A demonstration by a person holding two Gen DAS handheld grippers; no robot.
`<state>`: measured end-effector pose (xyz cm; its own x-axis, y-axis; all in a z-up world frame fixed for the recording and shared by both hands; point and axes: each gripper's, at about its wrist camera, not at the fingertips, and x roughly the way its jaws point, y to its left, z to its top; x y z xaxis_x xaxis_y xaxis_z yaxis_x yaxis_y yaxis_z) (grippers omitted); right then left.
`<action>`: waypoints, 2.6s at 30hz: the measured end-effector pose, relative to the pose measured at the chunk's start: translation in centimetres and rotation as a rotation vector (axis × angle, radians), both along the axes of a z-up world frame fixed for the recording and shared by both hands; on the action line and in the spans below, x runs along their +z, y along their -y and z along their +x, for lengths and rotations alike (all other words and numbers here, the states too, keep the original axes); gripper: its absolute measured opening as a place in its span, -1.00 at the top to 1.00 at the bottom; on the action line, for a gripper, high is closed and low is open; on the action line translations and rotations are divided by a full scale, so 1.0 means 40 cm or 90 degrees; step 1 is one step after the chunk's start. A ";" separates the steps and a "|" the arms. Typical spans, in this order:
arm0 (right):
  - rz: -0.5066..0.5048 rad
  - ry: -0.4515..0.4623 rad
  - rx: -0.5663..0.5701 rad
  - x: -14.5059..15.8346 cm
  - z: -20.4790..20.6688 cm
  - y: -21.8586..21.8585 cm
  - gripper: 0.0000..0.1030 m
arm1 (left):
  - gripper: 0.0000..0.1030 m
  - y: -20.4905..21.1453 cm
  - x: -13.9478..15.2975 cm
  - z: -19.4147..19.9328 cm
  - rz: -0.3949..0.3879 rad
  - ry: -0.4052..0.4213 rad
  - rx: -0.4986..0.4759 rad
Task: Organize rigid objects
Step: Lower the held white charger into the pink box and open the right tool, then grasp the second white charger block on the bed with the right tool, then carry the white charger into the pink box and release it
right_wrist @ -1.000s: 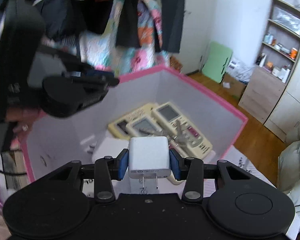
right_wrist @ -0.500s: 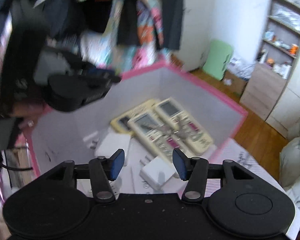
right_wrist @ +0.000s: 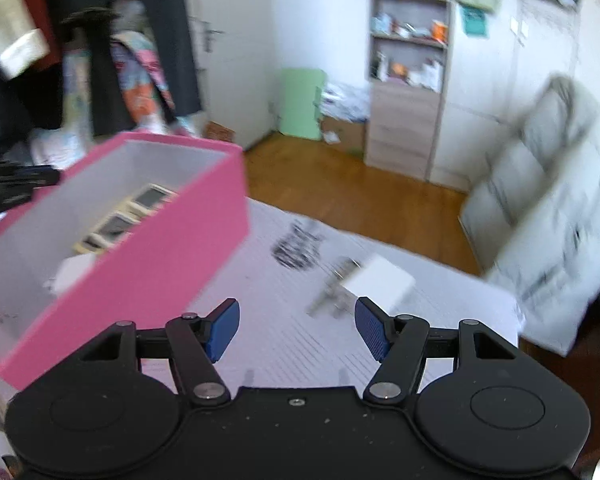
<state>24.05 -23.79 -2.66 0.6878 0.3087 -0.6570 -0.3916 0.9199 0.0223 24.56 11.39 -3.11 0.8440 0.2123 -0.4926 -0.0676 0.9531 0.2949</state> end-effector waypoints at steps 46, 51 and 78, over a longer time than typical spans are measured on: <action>0.127 -0.031 -0.091 -0.050 -0.028 -0.021 -0.05 | 0.85 0.016 -0.001 0.007 0.026 -0.009 0.006; 0.194 0.033 0.036 0.097 -0.128 -0.080 -0.06 | 0.85 0.013 -0.001 0.002 0.020 0.000 0.012; 0.006 -0.169 0.283 0.011 0.004 -0.464 -0.23 | 0.91 0.007 0.000 0.011 0.001 -0.013 0.018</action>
<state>24.19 -5.21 -2.23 0.2989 0.5400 -0.7868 -0.7246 0.6649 0.1811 24.99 11.11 -3.12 0.8272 0.2357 -0.5100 -0.0875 0.9507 0.2974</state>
